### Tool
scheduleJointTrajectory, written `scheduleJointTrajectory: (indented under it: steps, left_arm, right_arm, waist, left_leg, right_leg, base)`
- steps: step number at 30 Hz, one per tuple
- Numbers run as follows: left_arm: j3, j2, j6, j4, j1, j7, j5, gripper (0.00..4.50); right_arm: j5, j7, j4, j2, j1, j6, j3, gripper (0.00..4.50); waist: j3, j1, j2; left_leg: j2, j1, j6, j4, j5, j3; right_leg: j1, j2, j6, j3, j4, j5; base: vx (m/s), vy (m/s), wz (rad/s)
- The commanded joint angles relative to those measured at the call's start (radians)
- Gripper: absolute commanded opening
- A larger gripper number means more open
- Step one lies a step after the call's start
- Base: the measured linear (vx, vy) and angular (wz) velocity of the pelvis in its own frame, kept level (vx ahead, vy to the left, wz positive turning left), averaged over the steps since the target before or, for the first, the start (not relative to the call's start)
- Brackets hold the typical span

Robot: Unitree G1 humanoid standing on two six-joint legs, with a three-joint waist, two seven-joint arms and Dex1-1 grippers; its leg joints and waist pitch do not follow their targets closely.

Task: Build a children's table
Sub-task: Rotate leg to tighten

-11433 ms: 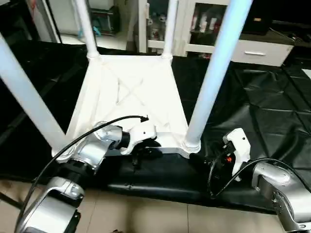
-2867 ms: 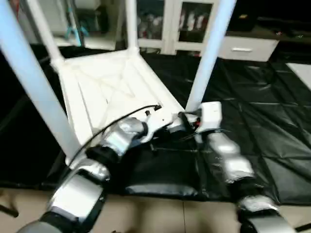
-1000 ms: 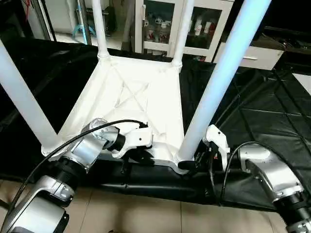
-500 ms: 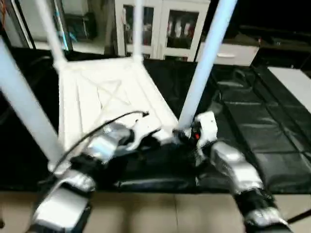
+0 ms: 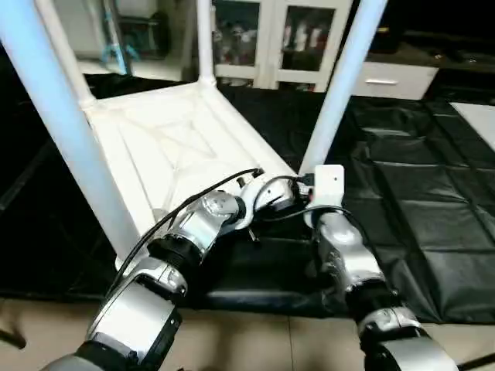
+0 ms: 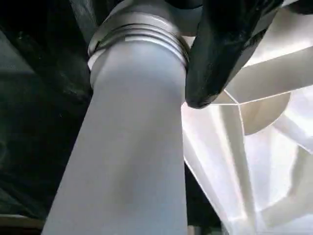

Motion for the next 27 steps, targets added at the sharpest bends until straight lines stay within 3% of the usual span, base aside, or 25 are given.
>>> scheduleJointTrajectory:
  steps: [1, 3, 4, 5, 6, 7, 8, 10, 12, 13, 16, 18, 23, 27]
  left_arm:
    - [0.008, 0.033, -0.054, 0.001, 0.061, -0.019, -0.019, 0.0]
    - [0.002, 0.056, -0.046, -0.034, 0.085, -0.075, -0.025, 0.0]
    - [0.001, 0.063, -0.041, -0.043, 0.092, -0.088, -0.026, 0.0]
    - [-0.01, 0.088, -0.038, -0.067, 0.109, -0.144, -0.031, 0.0]
    - [-0.017, 0.099, -0.045, -0.077, 0.114, -0.171, -0.033, 0.0]
    - [-0.048, 0.147, -0.054, -0.121, 0.138, -0.288, -0.042, 0.0]
    - [-0.058, 0.166, -0.054, -0.139, 0.146, -0.333, -0.047, 0.0]
    - [-0.08, 0.196, -0.103, -0.165, 0.156, -0.429, -0.064, 0.0]
    - [-0.087, 0.207, -0.108, -0.178, 0.161, -0.461, -0.069, 0.0]
    - [-0.106, 0.236, -0.105, -0.214, 0.176, -0.543, -0.084, 0.0]
    - [-0.134, 0.272, -0.08, -0.261, 0.19, -0.642, -0.094, 0.0]
    - [-0.146, 0.285, -0.064, -0.284, 0.197, -0.678, -0.098, 0.0]
    - [-0.185, 0.29, -0.016, -0.331, 0.202, -0.757, -0.105, 0.0]
    - [-0.189, 0.291, -0.005, -0.354, 0.207, -0.765, -0.106, 0.0]
  right_arm:
    - [0.012, 0.045, -0.092, -0.026, 0.007, -0.032, 0.012, 3.36]
    - [0.028, 0.101, -0.128, -0.052, 0.025, -0.005, 0.008, 3.42]
    - [0.031, 0.113, -0.137, -0.06, 0.029, 0.001, 0.006, 3.52]
    - [0.044, 0.18, -0.161, -0.09, 0.038, 0.037, 0.009, 3.52]
    - [0.045, 0.202, -0.171, -0.104, 0.04, 0.046, 0.012, 3.69]
    - [0.06, 0.338, -0.217, -0.176, 0.053, 0.095, 0.034, 3.82]
    - [0.072, 0.412, -0.243, -0.21, 0.061, 0.119, 0.049, 3.84]
    - [0.096, 0.556, -0.284, -0.272, 0.078, 0.154, 0.087, 4.06]
    - [0.108, 0.603, -0.296, -0.289, 0.085, 0.16, 0.097, 4.26]
    - [0.124, 0.721, -0.317, -0.335, 0.1, 0.168, 0.129, 4.29]
    - [0.132, 0.868, -0.333, -0.392, 0.11, 0.18, 0.176, 4.44]
    - [0.128, 0.912, -0.336, -0.411, 0.11, 0.188, 0.193, 4.44]
    - [0.109, 1.003, -0.361, -0.447, 0.13, 0.191, 0.255, 4.44]
    - [0.109, 1.002, -0.356, -0.435, 0.128, 0.196, 0.257, 4.44]
  waist:
    - [-0.061, 0.004, -0.029]
    - [-0.055, 0.006, -0.027]
    - [-0.052, 0.004, -0.023]
    - [-0.05, 0.005, -0.007]
    - [-0.051, 0.004, -0.011]
    - [-0.051, 0.003, -0.006]
    - [-0.052, 0.004, -0.011]
    - [-0.054, 0.003, -0.013]
    - [-0.053, 0.007, -0.01]
    - [-0.053, 0.006, -0.014]
    - [-0.052, 0.009, -0.01]
    - [-0.051, 0.006, -0.006]
    - [-0.045, 0.012, -0.019]
    - [-0.046, 0.013, -0.019]
  left_leg:
    - [0.054, -0.001, 0.142, -0.054, -0.034, -0.018]
    - [0.053, -0.009, 0.143, -0.055, -0.067, -0.02]
    - [0.056, 0.0, 0.117, -0.059, -0.125, -0.019]
    - [0.056, 0.003, 0.107, -0.061, -0.144, -0.02]
    - [0.06, 0.004, 0.098, -0.062, -0.154, -0.02]
    - [0.06, 0.007, 0.082, -0.065, -0.171, -0.021]
    - [0.062, 0.003, 0.086, -0.064, -0.166, -0.023]
    - [0.063, 0.003, 0.089, -0.062, -0.156, -0.022]
    - [0.066, 0.005, 0.089, -0.062, -0.151, -0.022]
    - [0.066, 0.006, 0.086, -0.061, -0.146, -0.02]
    - [0.067, 0.004, 0.083, -0.061, -0.149, -0.02]
    - [0.068, 0.005, 0.066, -0.063, -0.167, -0.021]
    - [0.07, 0.008, 0.042, -0.067, -0.208, -0.022]
    - [0.071, 0.01, 0.017, -0.071, -0.237, -0.027]
  right_leg:
    - [0.052, -0.07, -0.232, 0.048, -0.037, -0.045]
    - [0.053, -0.073, -0.219, 0.049, -0.042, -0.103]
    - [0.045, -0.071, -0.201, 0.048, -0.054, -0.212]
    - [0.044, -0.071, -0.2, 0.049, -0.057, -0.236]
    - [0.043, -0.07, -0.196, 0.049, -0.058, -0.242]
    - [0.041, -0.065, -0.197, 0.048, -0.059, -0.24]
    - [0.049, -0.064, -0.201, 0.049, -0.05, -0.209]
    - [0.047, -0.066, -0.21, 0.049, -0.048, -0.188]
    - [0.045, -0.068, -0.217, 0.05, -0.047, -0.177]
    - [0.044, -0.068, -0.232, 0.05, -0.044, -0.153]
    - [0.046, -0.069, -0.239, 0.05, -0.041, -0.152]
    - [0.045, -0.069, -0.246, 0.05, -0.044, -0.157]
    - [0.044, -0.073, -0.233, 0.052, -0.052, -0.232]
    - [0.043, -0.074, -0.215, 0.052, -0.056, -0.278]
  base:
    - [0.0, 0.0, 0.0]
    - [0.0, 0.0, 0.0]
    - [0.0, 0.0, 0.0]
    - [0.0, 0.0, 0.0]
    - [0.0, 0.0, 0.0]
    - [0.0, 0.0, 0.0]
    - [0.0, 0.0, 0.0]
    - [0.0, 0.0, 0.0]
    - [0.0, 0.0, 0.0]
    - [0.0, 0.0, 0.0]
    - [0.0, 0.0, 0.0]
    - [0.0, 0.0, 0.0]
    - [0.0, 0.0, 0.0]
    - [0.0, 0.0, 0.0]
